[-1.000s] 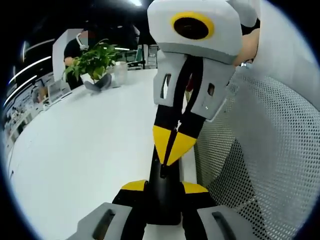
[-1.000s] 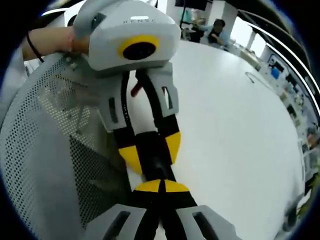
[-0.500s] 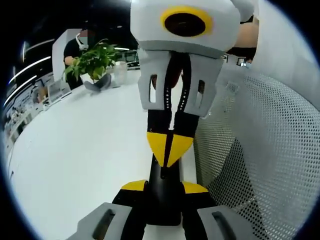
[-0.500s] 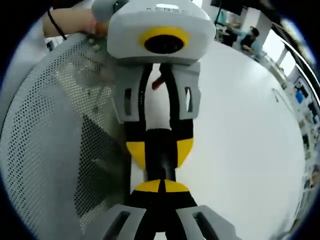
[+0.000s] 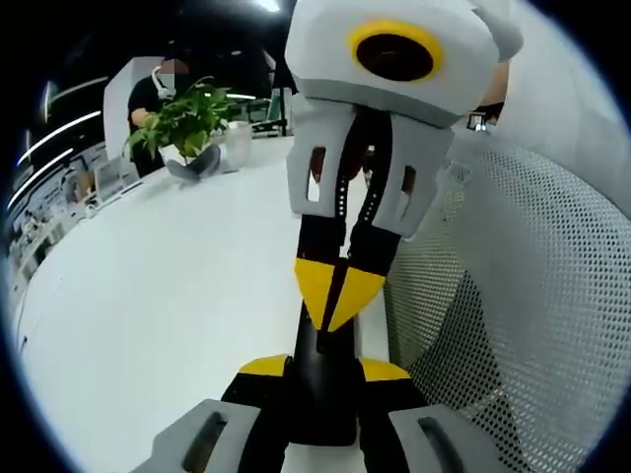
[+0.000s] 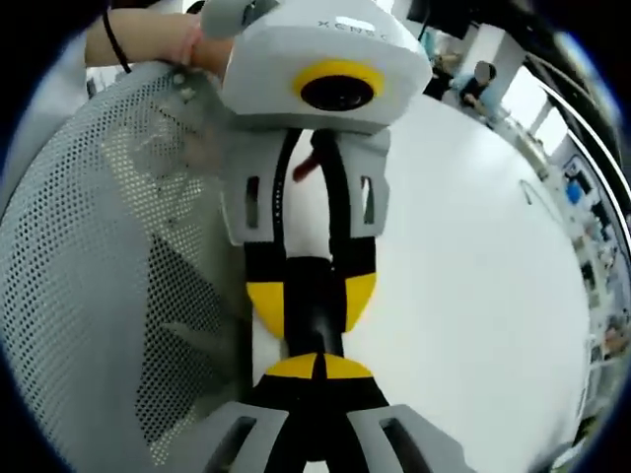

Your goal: Press the specified remote control buttons in sequence, fully releasing each button before pressing the next.

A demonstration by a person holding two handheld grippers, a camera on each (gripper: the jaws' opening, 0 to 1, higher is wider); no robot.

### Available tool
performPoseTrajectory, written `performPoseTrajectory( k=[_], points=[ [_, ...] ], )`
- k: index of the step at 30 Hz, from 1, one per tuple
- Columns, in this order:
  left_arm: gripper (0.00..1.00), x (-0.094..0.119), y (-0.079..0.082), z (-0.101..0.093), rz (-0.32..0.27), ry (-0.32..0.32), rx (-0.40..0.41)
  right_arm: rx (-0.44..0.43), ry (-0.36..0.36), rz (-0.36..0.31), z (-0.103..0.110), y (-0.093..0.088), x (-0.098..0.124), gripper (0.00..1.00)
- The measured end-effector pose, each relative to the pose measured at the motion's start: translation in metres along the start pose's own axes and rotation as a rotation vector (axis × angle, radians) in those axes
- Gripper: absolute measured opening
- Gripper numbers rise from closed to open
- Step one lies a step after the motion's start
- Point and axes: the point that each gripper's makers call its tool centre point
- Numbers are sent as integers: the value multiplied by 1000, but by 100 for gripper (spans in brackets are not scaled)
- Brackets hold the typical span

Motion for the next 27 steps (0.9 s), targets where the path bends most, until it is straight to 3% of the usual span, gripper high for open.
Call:
performPoseTrajectory(
  k=[6, 8, 11, 15, 27],
  points=[
    [25, 0, 0, 0, -5, -3, 0, 8, -39, -33, 0, 5, 1, 0],
    [25, 0, 0, 0, -4, -1, 3, 9, -15, -59, 4, 11, 0, 0],
    [25, 0, 0, 0, -2, -1, 0, 77, -23, -8, 2, 10, -1, 0],
    [25, 0, 0, 0, -6, -2, 0, 8, 13, -8, 0, 10, -1, 0],
    [25, 0, 0, 0, -4, -6, -3, -41, 51, 13, 0, 7, -1, 0]
  ],
)
Point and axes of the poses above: the point that each gripper's makers call its tool centre point, and the gripper's own axes: x roughly backward along the fingers, z roughly to its left, y roughly out of its top, and after that the axes turned 14 degrees about z, right-handed
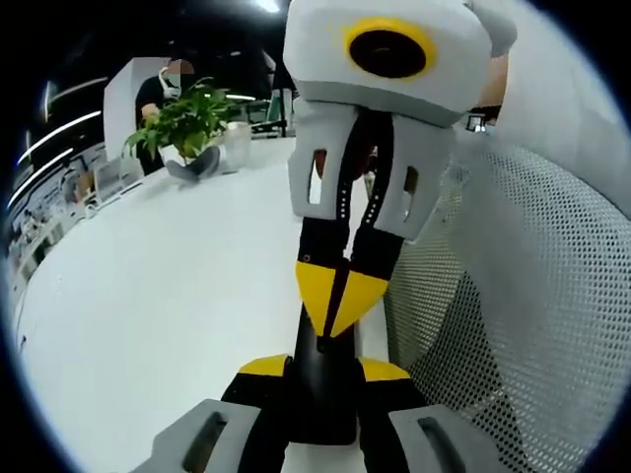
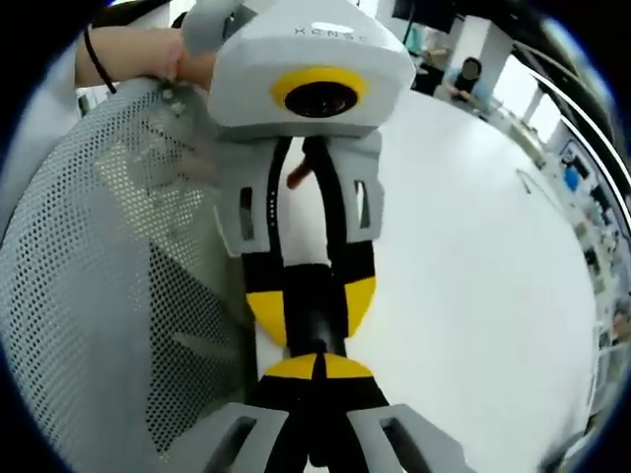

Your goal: Press the specified remote control buttons in sequence, fully releasing each button before pressing the next.

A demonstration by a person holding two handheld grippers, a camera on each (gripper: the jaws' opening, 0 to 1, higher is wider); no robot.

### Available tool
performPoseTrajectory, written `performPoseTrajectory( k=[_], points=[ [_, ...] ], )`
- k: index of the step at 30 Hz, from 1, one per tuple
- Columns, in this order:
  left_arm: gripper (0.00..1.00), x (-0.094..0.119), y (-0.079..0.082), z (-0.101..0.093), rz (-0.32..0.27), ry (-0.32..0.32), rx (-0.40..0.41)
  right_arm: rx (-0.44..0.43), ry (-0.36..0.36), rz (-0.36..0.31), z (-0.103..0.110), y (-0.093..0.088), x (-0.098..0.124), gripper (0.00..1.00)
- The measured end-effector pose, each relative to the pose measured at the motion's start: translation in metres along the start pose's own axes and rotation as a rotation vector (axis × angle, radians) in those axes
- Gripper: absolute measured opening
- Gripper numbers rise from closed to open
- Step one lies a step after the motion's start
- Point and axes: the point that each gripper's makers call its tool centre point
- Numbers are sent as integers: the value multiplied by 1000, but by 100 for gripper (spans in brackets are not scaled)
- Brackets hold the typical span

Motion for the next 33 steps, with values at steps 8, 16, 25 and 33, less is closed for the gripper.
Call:
performPoseTrajectory(
  k=[8, 16, 25, 33],
  points=[
    [24, -1, 2, -1, 23, 22, 12, -64, -8, 17, 1, 0, -1, 0],
    [25, -1, 1, 0, 14, 15, 6, -95, -35, 5, 0, 0, -1, 0],
    [25, 0, 1, 0, 14, 14, 2, -72, -45, -48, 1, 0, 1, 0],
    [25, -1, 1, 0, 15, 14, 0, 40, -80, -41, 1, 6, -1, 0]
  ],
)
Point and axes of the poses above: the point that each gripper's makers call its tool centre point, and the gripper's own axes: x roughly backward along the fingers, z roughly to its left, y roughly out of its top, and after that the axes turned 14 degrees about z, right-handed
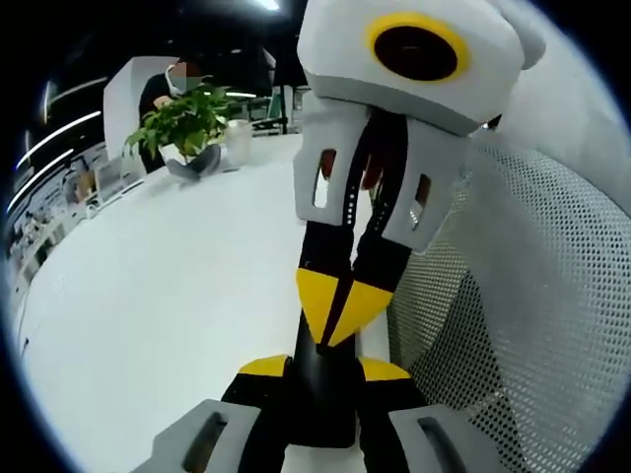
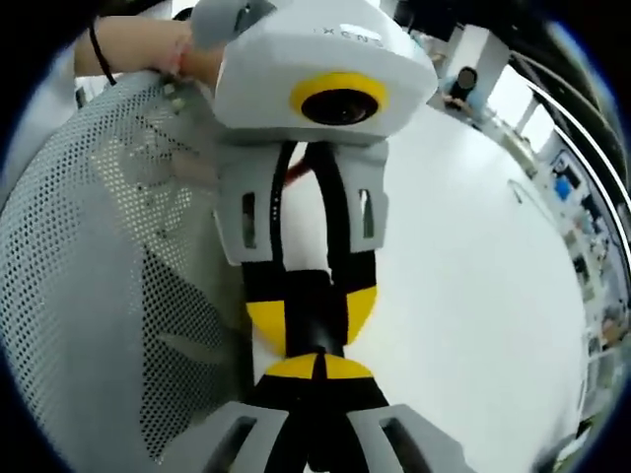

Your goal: Press the specified remote control buttons in sequence, fully releasing each button before pressing the next.

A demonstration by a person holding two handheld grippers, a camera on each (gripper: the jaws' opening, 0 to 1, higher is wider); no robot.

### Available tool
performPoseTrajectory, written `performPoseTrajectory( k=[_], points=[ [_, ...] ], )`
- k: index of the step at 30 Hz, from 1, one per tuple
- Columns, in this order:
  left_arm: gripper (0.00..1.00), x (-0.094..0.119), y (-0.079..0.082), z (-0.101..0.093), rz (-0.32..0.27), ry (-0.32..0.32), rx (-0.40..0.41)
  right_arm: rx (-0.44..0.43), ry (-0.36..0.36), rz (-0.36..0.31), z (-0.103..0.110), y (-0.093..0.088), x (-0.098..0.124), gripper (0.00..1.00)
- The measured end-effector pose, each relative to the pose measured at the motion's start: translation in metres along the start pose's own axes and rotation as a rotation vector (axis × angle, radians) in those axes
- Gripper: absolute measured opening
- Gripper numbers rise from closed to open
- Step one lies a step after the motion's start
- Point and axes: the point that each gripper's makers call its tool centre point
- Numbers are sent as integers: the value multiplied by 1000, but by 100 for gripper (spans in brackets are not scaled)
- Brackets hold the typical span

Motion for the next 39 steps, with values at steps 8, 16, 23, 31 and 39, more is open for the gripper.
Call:
performPoseTrajectory(
  k=[8, 16, 23, 31, 39],
  points=[
    [25, 0, 0, 0, -3, -1, 1, 94, 16, 17, 0, 2, -1, 0],
    [25, 0, 0, 1, 20, 12, 0, -44, 83, 18, -4, 5, -2, 0],
    [25, -1, 1, 1, 23, 14, 1, 5, 41, 26, -2, 5, -3, 0],
    [25, -1, 1, 2, 14, 11, 2, 20, 5, -49, -3, 4, -2, 0],
    [25, 0, 1, 1, 16, 40, 17, -118, 80, -251, -4, 4, 1, 0]
  ],
)
Point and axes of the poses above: the point that each gripper's makers call its tool centre point, and the gripper's own axes: x roughly backward along the fingers, z roughly to its left, y roughly out of its top, and after that the axes turned 14 degrees about z, right-handed
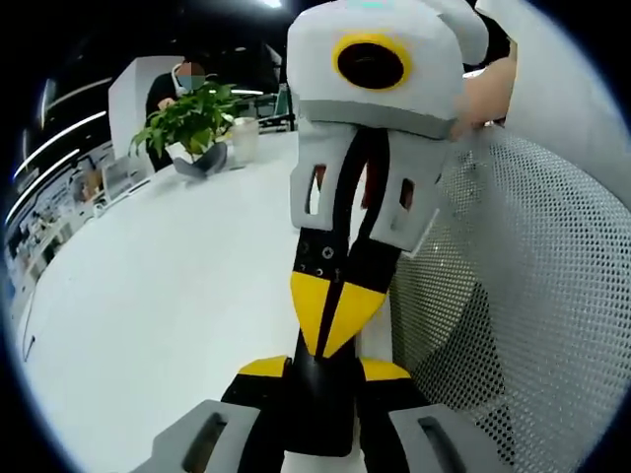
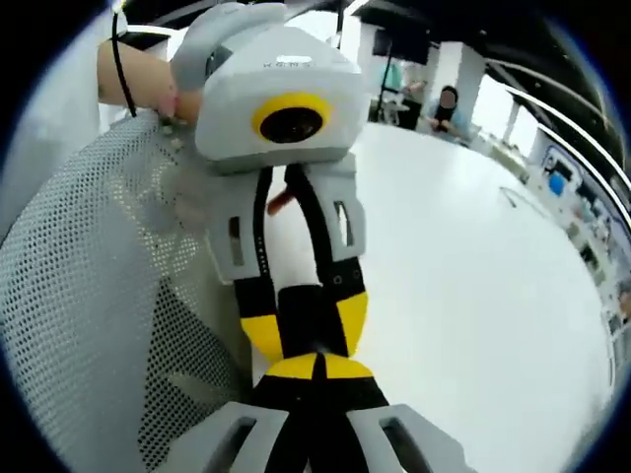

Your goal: Press the specified remote control buttons in sequence, fully releasing each button before pressing the next.

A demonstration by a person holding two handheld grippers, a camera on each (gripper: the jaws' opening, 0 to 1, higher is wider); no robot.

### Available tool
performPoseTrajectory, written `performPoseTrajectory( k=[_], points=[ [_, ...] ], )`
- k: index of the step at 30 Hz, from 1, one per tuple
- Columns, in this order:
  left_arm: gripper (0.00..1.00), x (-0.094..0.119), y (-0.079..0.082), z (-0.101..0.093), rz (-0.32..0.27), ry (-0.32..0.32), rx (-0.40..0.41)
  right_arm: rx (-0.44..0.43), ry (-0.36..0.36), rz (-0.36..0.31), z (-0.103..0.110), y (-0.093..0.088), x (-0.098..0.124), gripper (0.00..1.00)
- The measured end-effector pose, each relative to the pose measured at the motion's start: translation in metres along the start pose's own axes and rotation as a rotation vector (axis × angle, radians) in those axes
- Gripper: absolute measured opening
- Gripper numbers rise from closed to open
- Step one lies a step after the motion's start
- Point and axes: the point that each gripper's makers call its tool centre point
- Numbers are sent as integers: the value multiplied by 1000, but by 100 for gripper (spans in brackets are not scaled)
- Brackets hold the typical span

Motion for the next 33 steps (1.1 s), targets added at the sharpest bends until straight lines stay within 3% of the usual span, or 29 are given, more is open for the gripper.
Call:
performPoseTrajectory(
  k=[4, 8, 12, 15, 19, 23, 24, 25, 30, 33],
  points=[
    [25, 0, 0, 0, -3, 0, -5, -53, 20, -29, 0, 1, 1, 0],
    [25, 0, 1, 0, -7, -8, -4, -54, 25, -15, 0, 0, 2, 0],
    [25, -1, 1, -1, -6, -13, -4, 6, 24, 27, 2, -13, 8, 0],
    [25, -1, 1, -1, -6, -12, -3, 41, 58, 36, 8, -19, 11, 16],
    [25, -1, 1, -1, -10, -14, -1, 67, 46, 50, 5, -20, 9, 16],
    [25, 0, 1, -1, -15, -14, -1, 81, 40, 115, 1, -30, 2, 31],
    [25, 0, 1, -1, -16, -15, 0, 113, 52, 130, 4, -34, 1, 27],
    [25, 0, 1, -2, -17, -19, -1, 156, 9, 128, -2, -33, 1, 25],
    [25, 0, 1, -2, -19, -19, 0, 44, 59, 65, -1, -28, -1, 23],
    [25, -1, 1, -2, -12, -20, -2, 53, 49, 55, 0, -30, 1, 23]
  ],
)
Point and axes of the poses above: the point that each gripper's makers call its tool centre point, and the gripper's own axes: x roughly backward along the fingers, z roughly to its left, y roughly out of its top, and after that the axes turned 14 degrees about z, right-handed
